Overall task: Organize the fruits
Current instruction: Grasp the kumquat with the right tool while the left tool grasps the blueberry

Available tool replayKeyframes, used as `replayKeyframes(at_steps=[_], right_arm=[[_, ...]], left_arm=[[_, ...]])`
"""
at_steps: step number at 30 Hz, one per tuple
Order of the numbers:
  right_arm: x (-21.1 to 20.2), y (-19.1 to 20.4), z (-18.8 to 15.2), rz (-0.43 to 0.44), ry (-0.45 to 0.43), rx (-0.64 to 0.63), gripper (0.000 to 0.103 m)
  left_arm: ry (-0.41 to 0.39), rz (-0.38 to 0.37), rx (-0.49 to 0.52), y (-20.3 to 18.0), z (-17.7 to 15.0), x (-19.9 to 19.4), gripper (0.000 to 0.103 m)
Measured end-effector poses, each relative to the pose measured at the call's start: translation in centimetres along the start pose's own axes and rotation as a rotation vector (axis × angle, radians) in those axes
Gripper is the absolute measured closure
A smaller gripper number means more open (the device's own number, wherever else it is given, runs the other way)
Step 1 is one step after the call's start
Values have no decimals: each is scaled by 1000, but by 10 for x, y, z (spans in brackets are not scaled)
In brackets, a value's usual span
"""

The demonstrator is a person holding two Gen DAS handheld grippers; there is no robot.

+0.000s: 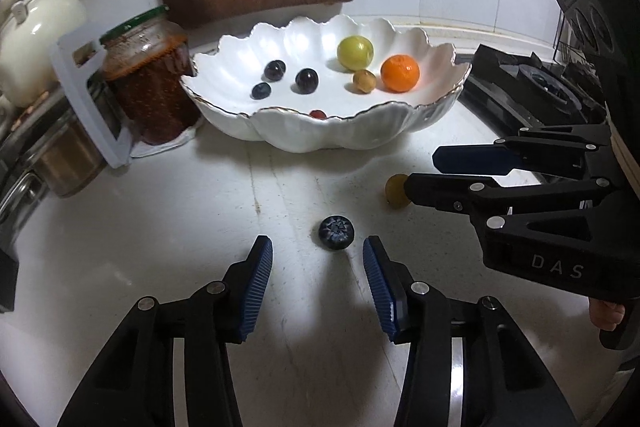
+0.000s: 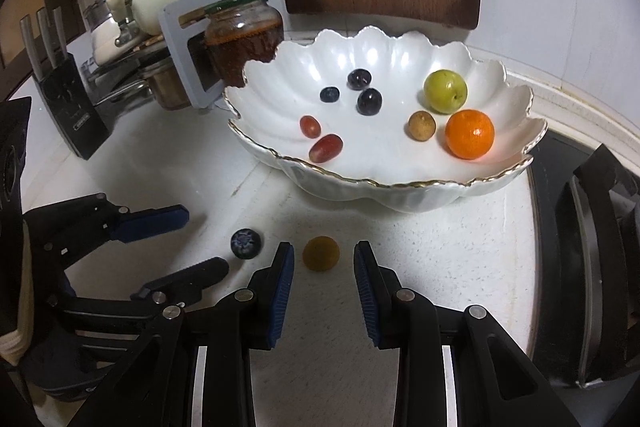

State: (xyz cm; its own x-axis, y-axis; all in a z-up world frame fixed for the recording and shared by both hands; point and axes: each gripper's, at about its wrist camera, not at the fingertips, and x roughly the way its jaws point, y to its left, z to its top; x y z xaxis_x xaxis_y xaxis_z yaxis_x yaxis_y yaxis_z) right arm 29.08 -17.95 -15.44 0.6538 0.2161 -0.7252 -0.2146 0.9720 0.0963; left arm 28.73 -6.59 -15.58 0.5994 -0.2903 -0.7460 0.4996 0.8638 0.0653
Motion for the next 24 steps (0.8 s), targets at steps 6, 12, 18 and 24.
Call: replayKeyframes(at_steps=[6,12,18,24], right_arm=[[9,0,-1,15,19,5,70],[16,-1,-1,22,31,9,70],[20,-5,-1,28,39,18,71],[25,-6,0,24,55,13,74]], left_arm=[[14,-18,14,-1,3,12,59],[21,-29,20,-1,6,20,62],[33,-42,9,0,6,27,71],[33,-52,15,-4,6,28,80]])
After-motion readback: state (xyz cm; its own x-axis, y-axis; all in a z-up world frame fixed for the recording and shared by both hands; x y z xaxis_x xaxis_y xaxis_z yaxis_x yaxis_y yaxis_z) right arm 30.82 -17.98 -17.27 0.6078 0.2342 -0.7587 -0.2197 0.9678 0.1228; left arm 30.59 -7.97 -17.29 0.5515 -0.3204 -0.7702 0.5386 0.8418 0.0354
